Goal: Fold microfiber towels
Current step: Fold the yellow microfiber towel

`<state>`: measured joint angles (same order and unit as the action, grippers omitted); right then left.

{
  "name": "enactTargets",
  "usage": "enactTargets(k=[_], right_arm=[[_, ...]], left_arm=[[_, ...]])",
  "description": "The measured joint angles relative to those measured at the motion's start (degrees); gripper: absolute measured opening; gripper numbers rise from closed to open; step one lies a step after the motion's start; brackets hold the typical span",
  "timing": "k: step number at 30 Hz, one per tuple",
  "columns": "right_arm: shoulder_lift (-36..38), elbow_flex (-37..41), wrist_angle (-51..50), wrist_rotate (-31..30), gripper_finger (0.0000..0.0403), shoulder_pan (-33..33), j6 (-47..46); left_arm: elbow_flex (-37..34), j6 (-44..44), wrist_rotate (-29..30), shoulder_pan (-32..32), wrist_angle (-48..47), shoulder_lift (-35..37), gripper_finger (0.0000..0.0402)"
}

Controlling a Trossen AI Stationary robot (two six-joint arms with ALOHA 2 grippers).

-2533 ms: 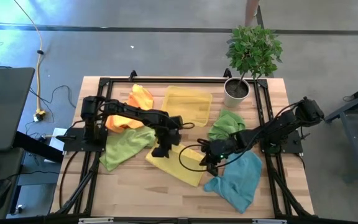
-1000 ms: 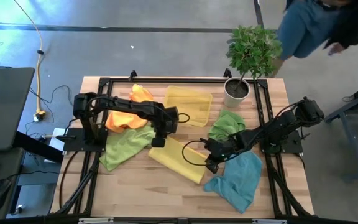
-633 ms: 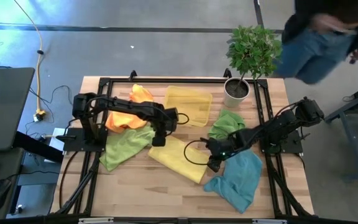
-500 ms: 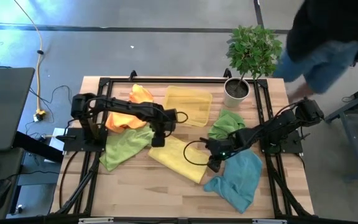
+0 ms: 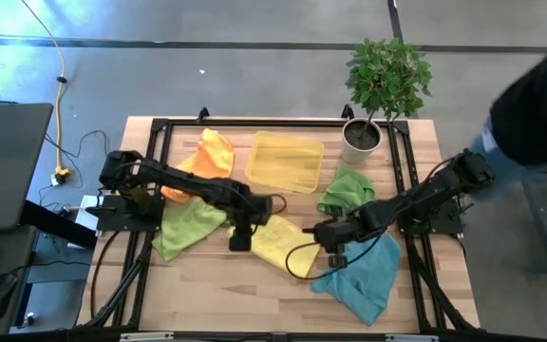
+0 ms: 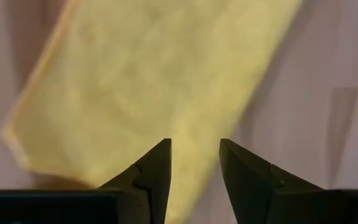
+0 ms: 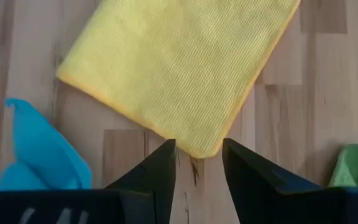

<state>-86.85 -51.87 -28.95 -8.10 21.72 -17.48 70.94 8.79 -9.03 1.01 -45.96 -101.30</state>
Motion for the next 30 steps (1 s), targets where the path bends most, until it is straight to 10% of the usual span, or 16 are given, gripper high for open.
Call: enactTargets(k=[30], right_arm=[[-12.08, 5.91, 30.3, 2.62, 0.0122, 0.58, 4.22]], left_arm=[[0.0, 39.16, 4.36, 20.51, 3.87, 0.0, 0.0121]])
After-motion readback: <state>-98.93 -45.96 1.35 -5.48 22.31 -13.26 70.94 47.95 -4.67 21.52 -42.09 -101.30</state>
